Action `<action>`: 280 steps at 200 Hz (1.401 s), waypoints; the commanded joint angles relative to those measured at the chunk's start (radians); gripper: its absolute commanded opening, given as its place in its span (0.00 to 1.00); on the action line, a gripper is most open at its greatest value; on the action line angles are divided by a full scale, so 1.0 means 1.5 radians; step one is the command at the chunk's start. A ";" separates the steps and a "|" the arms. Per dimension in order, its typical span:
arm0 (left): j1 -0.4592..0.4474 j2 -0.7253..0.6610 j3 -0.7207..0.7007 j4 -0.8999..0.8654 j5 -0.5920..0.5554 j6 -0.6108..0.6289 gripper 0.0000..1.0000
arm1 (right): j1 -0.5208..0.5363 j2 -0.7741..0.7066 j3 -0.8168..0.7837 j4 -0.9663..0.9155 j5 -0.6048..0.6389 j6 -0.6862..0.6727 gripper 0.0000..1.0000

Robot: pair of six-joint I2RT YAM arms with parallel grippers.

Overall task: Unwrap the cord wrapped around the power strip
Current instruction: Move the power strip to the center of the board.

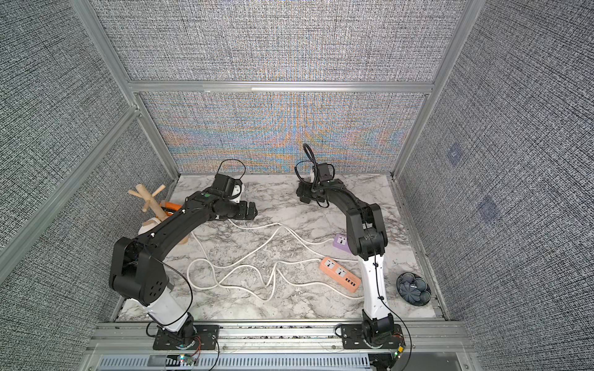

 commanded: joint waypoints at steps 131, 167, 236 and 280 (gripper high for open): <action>-0.001 0.034 -0.053 0.274 0.124 -0.258 0.96 | 0.022 -0.141 -0.280 0.167 -0.070 0.044 0.46; -0.015 0.056 -0.073 0.309 0.108 -0.302 0.96 | 0.083 -0.202 -0.387 0.213 -0.088 0.067 0.53; -0.058 0.108 -0.059 0.325 0.130 -0.318 1.00 | 0.057 -0.340 -0.470 0.168 -0.113 0.022 0.93; -0.080 0.169 -0.029 0.314 0.152 -0.315 1.00 | 0.019 -0.395 -0.515 0.159 -0.102 0.008 0.95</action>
